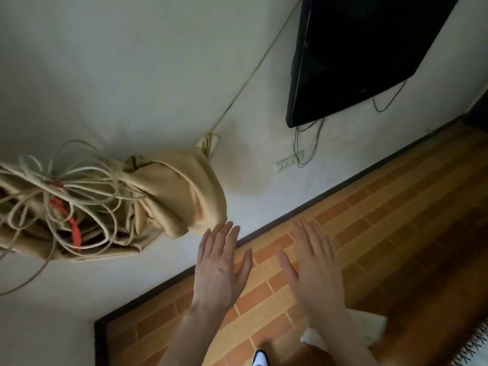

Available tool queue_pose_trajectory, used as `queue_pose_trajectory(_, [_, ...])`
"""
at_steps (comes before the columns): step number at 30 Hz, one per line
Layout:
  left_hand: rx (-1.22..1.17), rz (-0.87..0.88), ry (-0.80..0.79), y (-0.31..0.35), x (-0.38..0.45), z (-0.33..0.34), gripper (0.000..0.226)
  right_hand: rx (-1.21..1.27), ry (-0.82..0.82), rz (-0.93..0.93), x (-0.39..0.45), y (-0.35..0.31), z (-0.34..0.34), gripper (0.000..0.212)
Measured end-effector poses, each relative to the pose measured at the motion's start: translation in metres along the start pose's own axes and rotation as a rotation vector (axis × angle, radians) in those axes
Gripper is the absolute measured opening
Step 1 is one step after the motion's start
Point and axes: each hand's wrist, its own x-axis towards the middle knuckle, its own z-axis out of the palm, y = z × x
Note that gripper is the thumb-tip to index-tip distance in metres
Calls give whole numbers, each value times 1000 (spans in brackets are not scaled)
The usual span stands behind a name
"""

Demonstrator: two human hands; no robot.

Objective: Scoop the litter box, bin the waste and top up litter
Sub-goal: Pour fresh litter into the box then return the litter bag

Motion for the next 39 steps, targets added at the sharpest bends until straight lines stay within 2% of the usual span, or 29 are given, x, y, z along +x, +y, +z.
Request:
queue_pose_trajectory(4, [-31, 42, -2, -1, 53, 27, 50, -23, 31, 94, 41, 14, 6, 74])
queue_pose_trajectory(10, [-204, 168, -7, 13, 132, 80, 49, -75, 28, 283, 86, 46, 13, 74])
queue_pose_trajectory(17, [-397, 332, -121, 61, 236, 148, 49, -179, 105, 588, 140, 90, 22, 72])
queue_pose_trajectory(23, [-473, 561, -218, 96, 310, 205, 50, -203, 199, 836, 179, 122, 20, 73])
queue_pose_trajectory(26, [-516, 686, -250, 117, 333, 226, 50, -240, 252, 934, 188, 129, 13, 73])
queue_pose_trajectory(31, [-561, 833, -396, 157, 351, 246, 57, -315, 330, 1102, 192, 147, -1, 67])
queue_pose_trajectory(39, [-654, 1068, -507, 225, 355, 289, 52, -399, 374, 1320, 173, 187, -3, 67])
